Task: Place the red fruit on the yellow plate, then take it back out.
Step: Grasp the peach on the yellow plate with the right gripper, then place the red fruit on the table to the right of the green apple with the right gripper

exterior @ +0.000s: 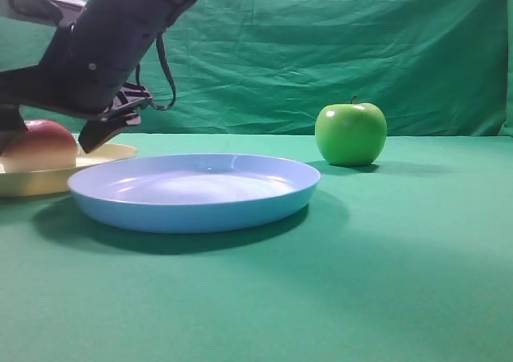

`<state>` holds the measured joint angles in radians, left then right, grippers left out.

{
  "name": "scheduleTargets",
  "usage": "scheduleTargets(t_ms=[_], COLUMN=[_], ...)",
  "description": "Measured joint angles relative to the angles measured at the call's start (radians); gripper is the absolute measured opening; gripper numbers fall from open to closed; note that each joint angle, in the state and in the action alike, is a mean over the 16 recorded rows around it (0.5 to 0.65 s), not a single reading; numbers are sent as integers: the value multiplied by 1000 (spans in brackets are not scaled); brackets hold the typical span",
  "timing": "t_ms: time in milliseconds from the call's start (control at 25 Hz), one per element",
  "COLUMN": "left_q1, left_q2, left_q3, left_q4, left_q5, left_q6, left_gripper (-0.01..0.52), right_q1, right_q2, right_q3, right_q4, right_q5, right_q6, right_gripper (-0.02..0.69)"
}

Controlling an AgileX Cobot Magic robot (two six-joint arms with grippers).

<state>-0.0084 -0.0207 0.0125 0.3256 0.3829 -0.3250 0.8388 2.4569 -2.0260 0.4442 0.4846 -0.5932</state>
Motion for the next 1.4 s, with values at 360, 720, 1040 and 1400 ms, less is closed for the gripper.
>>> scheduleTargets(t_ms=[360, 720, 1040, 1400], left_q1=[0, 0, 0, 0], left_q2=[0, 0, 0, 0], left_q3=[0, 0, 0, 0], left_q4=[0, 0, 0, 0], left_q5=[0, 0, 0, 0], left_q6=[0, 0, 0, 0], left_gripper=[0, 0, 0, 0], right_q1=[-51, -118, -192, -322], right_q2=[-126, -342, -585, -885], right_q3=[1, 74, 353, 863], right_q4=[-22, -110, -187, -208], right_q5=[160, 316, 294, 102], right_q6=[67, 200, 288, 334], right_gripper=[217, 203, 197, 197])
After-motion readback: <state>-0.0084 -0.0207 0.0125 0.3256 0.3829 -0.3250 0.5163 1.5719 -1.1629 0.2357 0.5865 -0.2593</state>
